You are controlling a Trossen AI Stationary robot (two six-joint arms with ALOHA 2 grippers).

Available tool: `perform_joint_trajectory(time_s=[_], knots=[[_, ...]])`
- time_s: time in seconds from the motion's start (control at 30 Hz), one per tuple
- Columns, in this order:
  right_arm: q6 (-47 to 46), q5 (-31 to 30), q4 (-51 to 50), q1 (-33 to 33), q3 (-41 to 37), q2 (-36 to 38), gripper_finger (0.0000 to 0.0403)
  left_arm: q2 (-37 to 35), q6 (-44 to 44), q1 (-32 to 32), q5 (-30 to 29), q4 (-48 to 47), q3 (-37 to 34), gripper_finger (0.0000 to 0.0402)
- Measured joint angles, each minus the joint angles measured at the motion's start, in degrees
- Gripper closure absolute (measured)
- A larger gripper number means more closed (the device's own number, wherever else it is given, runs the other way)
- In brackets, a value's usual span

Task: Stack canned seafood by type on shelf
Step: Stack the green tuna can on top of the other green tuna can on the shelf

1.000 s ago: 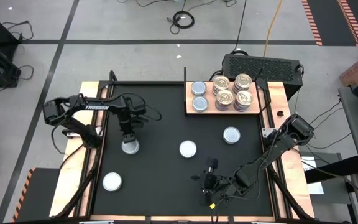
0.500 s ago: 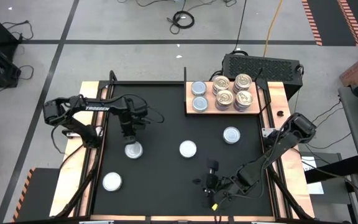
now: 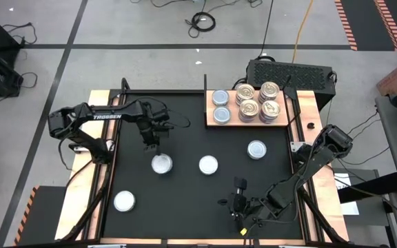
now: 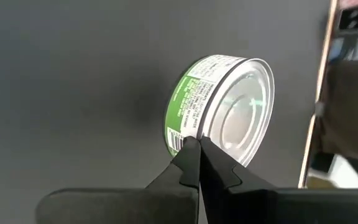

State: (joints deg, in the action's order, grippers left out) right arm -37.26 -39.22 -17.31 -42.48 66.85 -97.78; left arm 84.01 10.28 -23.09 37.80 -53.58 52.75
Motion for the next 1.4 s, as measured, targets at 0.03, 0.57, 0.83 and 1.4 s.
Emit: perform_joint_trajectory(time_s=[0.03, 0.57, 0.83, 1.4], knots=[[0.02, 0.00, -0.57, 0.00, 0.00, 0.00, 0.0403, 0.00, -0.58, -0.02, 0.99, 0.27, 0.46, 0.0401], [3.78, 1.22, -7.46, 3.26, 0.00, 1.04, 0.0403, -0.04, -20.77, -1.07, 1.96, 2.92, 20.04, 0.0401], [3.89, 3.21, -13.47, 6.81, 0.02, 5.84, 0.0403, -0.04, -35.45, -4.33, -1.64, 16.90, 22.14, 0.0401], [0.57, 1.40, -30.77, 11.15, 0.02, 17.63, 0.0403, 21.20, -47.47, -12.03, 0.99, 39.63, 39.62, 0.0402]])
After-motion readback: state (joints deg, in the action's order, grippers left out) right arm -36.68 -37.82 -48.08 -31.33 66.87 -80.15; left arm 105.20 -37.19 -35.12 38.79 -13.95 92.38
